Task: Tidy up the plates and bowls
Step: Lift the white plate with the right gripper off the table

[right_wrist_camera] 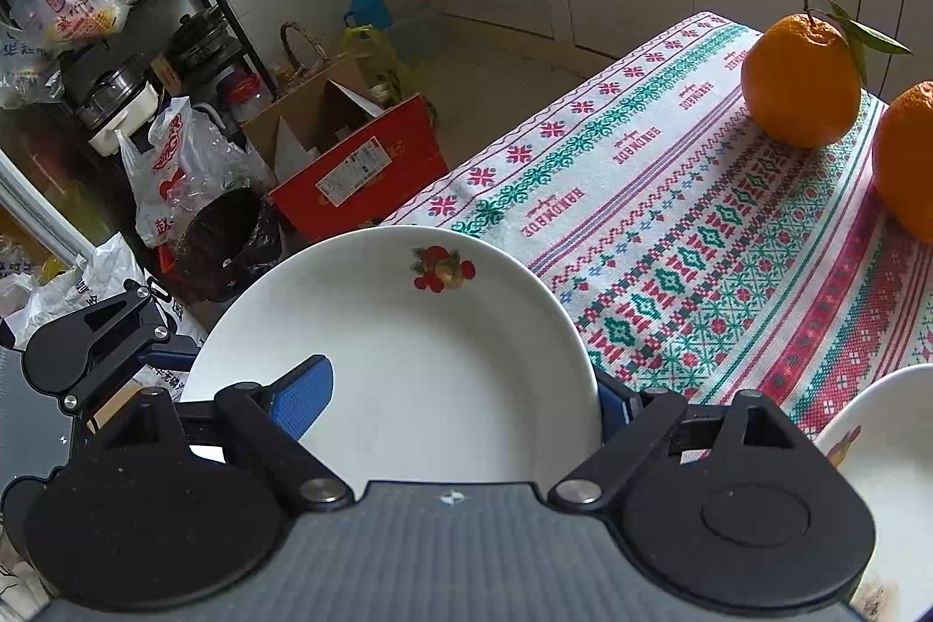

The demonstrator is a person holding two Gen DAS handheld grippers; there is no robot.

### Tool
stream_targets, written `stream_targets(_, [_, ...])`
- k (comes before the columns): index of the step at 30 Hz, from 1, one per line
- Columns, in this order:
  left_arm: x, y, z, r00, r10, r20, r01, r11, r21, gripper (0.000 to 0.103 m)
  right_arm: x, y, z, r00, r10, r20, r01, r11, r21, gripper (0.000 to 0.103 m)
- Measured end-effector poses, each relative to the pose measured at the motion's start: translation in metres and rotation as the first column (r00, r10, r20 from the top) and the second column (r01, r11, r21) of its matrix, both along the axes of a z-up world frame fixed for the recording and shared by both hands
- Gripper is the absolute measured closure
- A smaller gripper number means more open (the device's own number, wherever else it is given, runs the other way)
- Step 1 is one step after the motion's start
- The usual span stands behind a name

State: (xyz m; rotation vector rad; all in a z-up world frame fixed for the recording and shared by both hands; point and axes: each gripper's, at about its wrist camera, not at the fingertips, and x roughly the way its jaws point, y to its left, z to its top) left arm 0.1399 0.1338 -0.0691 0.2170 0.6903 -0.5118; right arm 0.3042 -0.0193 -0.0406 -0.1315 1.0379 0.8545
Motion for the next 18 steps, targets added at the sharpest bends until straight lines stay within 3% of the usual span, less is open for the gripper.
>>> stream_targets(18, [0.012,0.001,0.002,1.000,-0.013,0.007,0.013,1.000,-0.003,0.001,0.016,-0.004,-0.007,0.999,-0.042,0.021,0.042,0.999,-0.022,0.010])
